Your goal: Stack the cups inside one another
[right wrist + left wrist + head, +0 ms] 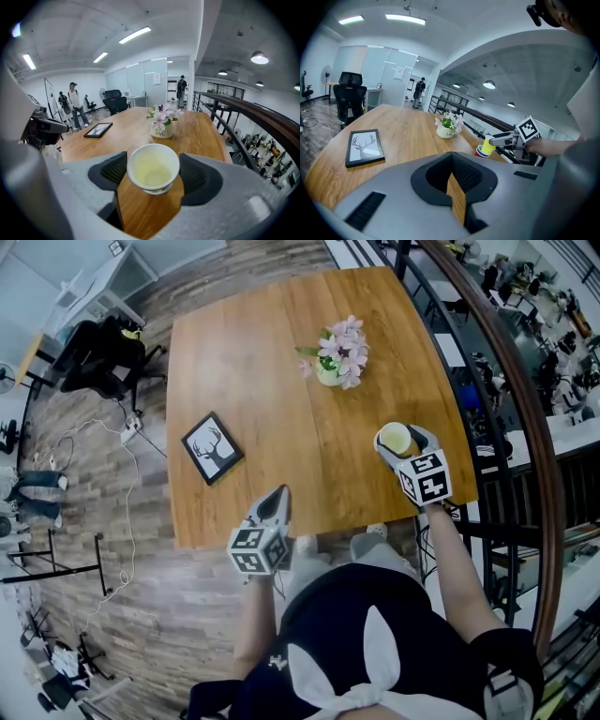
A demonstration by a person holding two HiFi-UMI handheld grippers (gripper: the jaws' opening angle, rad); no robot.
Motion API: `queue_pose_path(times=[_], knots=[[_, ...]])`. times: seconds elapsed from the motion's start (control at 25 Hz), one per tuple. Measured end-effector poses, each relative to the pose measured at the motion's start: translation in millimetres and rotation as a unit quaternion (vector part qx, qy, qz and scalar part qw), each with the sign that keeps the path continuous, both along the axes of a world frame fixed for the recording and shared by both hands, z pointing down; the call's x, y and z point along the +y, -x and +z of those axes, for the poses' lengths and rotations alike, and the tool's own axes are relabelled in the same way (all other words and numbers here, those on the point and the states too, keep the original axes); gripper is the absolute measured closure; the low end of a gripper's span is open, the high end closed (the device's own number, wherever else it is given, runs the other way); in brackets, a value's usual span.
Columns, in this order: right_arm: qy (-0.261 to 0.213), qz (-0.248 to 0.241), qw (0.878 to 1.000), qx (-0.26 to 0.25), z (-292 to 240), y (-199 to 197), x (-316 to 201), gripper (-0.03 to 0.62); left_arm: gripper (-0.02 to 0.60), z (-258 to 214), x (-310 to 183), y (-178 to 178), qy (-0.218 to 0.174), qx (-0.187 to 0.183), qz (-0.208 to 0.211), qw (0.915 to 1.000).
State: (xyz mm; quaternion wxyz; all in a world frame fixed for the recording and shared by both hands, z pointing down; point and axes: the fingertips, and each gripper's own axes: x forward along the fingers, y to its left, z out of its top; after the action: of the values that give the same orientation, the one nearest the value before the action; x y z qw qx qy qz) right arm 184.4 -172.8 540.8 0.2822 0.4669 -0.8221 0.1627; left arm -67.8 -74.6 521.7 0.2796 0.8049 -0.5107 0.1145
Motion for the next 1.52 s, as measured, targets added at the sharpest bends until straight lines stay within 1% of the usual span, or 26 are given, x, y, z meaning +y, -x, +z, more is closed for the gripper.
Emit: queue_pose_path(times=[0.12, 0.24, 0.32, 0.52, 0.68, 0.88, 1.08, 1.16, 1.24, 1.48, 1.52], knots=[[0.0, 0.004, 1.0, 0.0, 0.9, -0.5, -0.2, 0.247, 0.565, 0.5, -1.7, -2.2, 0.0, 0.003, 0.005, 1.0], [-0.001, 0.007, 1.0, -0.001, 0.4, -0.5, 0.5, 0.246, 0.565, -3.2, -3.4, -6.5, -0.002, 0.014, 0.008, 0.9999], [-0.002, 0.009, 1.0, -0.001, -0.8, -0.1, 1.0, 0.227, 0.565, -3.3, -4.1, -6.5, -0.002, 0.014, 0.011, 0.9998], [-0.007, 0.016, 1.0, -0.003, -5.0, -1.4, 1.7, 0.227, 0.565, 3.9, -2.9, -4.2, 0.004, -0.004, 0.027, 0.9996], [-0.025, 0.027, 0.999, -0.006, -14.2, -5.6, 1.8, 0.227, 0.565, 3.0, -3.2, -6.2, 0.003, -0.003, 0.033, 0.9994], [-0.058, 0.039, 0.997, -0.03, -33.5, -10.9, -0.4, 0.237, 0.565, 2.4, -5.8, -9.7, 0.0, 0.0, 0.038, 0.9993], [-0.094, 0.048, 0.993, -0.043, -57.4, -18.5, 2.6, 0.346, 0.565, 1.8, -5.6, -12.7, -0.002, 0.0, 0.043, 0.9991], [-0.104, 0.052, 0.992, -0.045, -64.4, -21.5, 4.0, 0.358, 0.565, 1.4, -4.1, -15.0, -0.001, -0.002, 0.049, 0.9988], [-0.112, 0.056, 0.991, -0.045, -68.3, -24.8, 5.6, 0.393, 0.565, 1.4, -3.0, -17.3, 0.0, -0.003, 0.055, 0.9985], [-0.114, 0.068, 0.99, -0.044, -69.7, -32.8, 13.6, 0.574, 0.565, 0.5, -2.3, -20.7, -0.004, 0.0, 0.059, 0.9983], [-0.113, 0.068, 0.99, -0.044, -68.9, -33.1, 15.5, 0.594, 0.565, 0.3, -2.7, -20.5, -0.006, 0.001, 0.057, 0.9983]])
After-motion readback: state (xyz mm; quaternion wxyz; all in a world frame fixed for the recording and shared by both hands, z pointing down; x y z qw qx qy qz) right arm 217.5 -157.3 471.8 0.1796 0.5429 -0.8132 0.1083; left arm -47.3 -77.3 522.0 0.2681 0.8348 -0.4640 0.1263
